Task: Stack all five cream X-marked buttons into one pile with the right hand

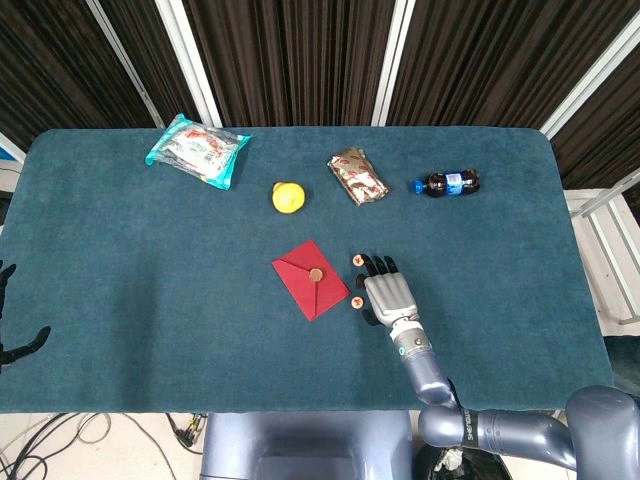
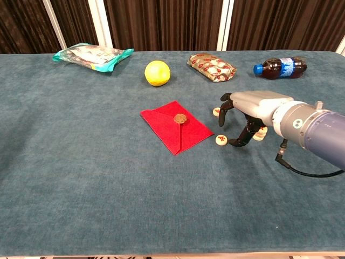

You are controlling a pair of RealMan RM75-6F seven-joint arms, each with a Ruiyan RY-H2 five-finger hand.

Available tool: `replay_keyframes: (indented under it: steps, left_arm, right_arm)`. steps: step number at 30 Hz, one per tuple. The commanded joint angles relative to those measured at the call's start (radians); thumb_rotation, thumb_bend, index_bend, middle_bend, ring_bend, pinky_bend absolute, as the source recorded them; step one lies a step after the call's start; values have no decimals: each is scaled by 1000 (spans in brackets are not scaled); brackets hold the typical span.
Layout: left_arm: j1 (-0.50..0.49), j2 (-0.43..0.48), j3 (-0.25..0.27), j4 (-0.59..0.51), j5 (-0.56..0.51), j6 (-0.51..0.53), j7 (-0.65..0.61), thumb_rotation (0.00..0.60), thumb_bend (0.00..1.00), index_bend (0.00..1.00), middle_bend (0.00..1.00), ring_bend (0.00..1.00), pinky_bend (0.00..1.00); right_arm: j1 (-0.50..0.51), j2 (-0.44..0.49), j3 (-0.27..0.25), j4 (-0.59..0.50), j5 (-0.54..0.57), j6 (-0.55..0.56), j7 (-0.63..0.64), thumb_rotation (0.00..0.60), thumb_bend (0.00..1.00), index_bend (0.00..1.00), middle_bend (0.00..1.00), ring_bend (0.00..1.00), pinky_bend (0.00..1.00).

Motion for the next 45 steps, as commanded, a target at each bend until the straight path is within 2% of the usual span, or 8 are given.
replay_keyframes:
  steps: [1, 17, 45]
  left_arm:
    - [0, 0, 0, -1, -1, 0, 0, 600, 197, 101, 0, 0, 0]
    - [1, 0, -4, 0, -5, 2, 0, 600, 201, 100, 0, 0, 0]
    - [1, 3, -4, 1, -2, 1, -7, 600, 201, 100, 0, 0, 0]
  right_arm:
    - [4, -5, 6, 5, 15, -10, 5, 600, 398, 403, 0, 0, 0]
    - [14, -41, 7, 57, 18, -7, 23, 600, 397, 458, 0, 0, 0]
    - [22, -66, 4, 90, 34, -27, 26, 600, 397, 488, 0, 0, 0]
